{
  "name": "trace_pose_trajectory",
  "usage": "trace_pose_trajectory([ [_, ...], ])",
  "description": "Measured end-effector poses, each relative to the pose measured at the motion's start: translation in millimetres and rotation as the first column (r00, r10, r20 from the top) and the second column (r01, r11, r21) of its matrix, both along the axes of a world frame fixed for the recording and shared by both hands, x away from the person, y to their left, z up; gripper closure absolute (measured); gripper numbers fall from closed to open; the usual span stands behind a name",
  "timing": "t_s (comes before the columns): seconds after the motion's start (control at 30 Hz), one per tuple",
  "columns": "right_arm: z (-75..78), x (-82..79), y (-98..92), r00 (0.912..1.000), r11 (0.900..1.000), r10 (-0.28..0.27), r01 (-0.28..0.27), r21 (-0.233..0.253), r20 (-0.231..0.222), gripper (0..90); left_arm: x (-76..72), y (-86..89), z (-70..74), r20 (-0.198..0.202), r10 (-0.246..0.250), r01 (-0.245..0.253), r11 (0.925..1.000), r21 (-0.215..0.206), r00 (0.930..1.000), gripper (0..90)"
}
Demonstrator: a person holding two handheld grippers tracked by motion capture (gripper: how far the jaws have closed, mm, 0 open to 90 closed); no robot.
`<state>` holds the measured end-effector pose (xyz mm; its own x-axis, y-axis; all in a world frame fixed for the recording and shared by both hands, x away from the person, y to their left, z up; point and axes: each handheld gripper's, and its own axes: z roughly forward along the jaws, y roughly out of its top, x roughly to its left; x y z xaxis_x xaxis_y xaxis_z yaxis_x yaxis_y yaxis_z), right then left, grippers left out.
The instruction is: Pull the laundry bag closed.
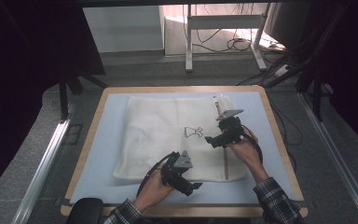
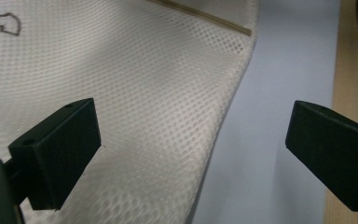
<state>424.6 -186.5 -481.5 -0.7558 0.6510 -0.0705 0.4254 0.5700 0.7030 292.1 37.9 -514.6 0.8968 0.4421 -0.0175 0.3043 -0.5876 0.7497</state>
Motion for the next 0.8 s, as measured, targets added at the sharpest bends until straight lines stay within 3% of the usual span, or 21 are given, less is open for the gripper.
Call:
trace_pose_trajectory([
  [0.23,4.3,-17.1,-5.2,0.9997,1.000,0.009,-0.009,0.025,0.025,0.0,3.1,15.2,0.6,0.005,0.045,-0.045,0.9990,-0.003,0.9990,3.0],
  [0.37,5.7,-25.3,-8.7,0.9991,0.999,0.017,-0.018,0.037,0.038,0.0,2.7,22.8,2.5,0.006,0.071,-0.071,0.9970,-0.031,0.9974,3.0],
  [0.5,6.1,-35.5,-10.6,0.9980,0.998,0.035,-0.037,0.044,0.053,0.0,2.6,31.4,2.9,0.017,0.085,-0.084,0.9963,-0.014,0.9963,3.1],
  [0.8,6.8,-56.0,-13.7,0.9964,0.997,0.049,-0.052,0.050,0.069,0.2,0.0,47.5,4.5,0.015,0.115,-0.115,0.9930,-0.028,0.9933,3.1],
])
